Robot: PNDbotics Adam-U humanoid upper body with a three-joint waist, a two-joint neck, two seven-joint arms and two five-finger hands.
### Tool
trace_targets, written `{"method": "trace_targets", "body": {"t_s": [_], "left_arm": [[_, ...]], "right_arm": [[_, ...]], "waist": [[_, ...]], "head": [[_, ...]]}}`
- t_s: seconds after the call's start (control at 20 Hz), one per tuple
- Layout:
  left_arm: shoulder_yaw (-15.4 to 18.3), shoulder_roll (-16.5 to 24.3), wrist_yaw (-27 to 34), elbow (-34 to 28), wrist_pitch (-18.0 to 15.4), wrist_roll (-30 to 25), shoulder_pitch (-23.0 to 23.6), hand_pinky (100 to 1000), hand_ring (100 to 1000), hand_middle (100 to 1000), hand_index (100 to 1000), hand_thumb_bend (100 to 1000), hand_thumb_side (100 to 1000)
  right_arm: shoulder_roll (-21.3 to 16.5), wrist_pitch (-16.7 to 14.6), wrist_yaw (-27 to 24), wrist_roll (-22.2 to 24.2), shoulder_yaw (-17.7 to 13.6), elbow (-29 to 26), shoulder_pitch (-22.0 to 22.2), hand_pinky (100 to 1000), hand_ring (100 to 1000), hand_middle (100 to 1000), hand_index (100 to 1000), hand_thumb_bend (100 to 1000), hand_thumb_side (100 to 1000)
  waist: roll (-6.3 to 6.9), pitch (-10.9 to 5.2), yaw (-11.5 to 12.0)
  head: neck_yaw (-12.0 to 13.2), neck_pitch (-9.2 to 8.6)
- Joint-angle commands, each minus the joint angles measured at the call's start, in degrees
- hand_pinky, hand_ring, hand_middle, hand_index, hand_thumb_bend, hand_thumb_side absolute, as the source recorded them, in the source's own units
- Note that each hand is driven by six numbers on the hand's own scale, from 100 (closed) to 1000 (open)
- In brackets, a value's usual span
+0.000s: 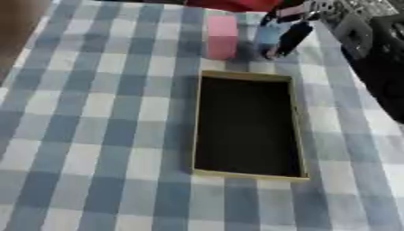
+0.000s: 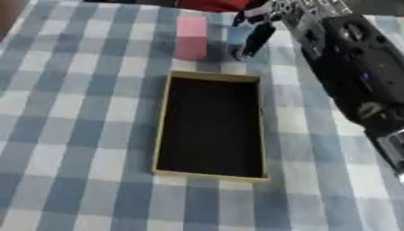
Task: Pick up objects on the table and place them in the box.
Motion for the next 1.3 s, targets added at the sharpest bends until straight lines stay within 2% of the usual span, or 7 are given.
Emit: {"method": "trace_targets", "body": {"t_s": [0.05, 0.45, 0.7, 0.8, 1.3], "left_arm": [[0.0, 0.2, -0.5, -0.9, 0.1, -0.3, -0.1, 668, 644, 512, 676, 100, 417], [-0.1, -0.4, -1.0, -0.9, 0.3, -0.6, -0.3, 669, 645, 512, 670, 100, 415], [-0.2, -0.7, -1.4, -0.9, 0.5, -0.8, -0.1, 670, 646, 513, 669, 100, 413], [-0.1, -0.7, -1.5, -0.9, 0.6, -0.8, 0.0, 670, 646, 513, 669, 100, 413], [0.0, -0.6, -1.2, -0.9, 0.5, -1.4, 0.7, 669, 646, 514, 669, 100, 421]], "right_arm": [[-0.6, 0.2, 1.9, -0.9, -1.1, 0.7, -1.2, 949, 969, 983, 1000, 272, 488], [0.0, 0.2, 2.4, -2.5, -2.2, 2.9, -1.3, 906, 907, 882, 1000, 234, 482], [0.4, 0.1, -0.1, -3.6, -2.2, 2.7, -1.4, 882, 863, 825, 958, 142, 513], [0.4, 0.3, -1.1, -3.6, -2.0, 2.3, -1.6, 879, 858, 814, 945, 101, 521], [-0.4, 1.5, -2.0, -3.4, -1.8, -0.2, -2.1, 873, 852, 802, 906, 100, 481]], "waist": [[0.3, -0.91, 0.1], [0.41, -0.39, 0.2], [0.54, -0.35, 0.2], [0.56, -0.51, 0.0], [0.5, -2.2, -0.7]], "head": [[-0.3, -0.73], [-0.5, -0.86], [-0.4, -0.47], [-0.3, -0.26], [0.4, 0.72]]}}
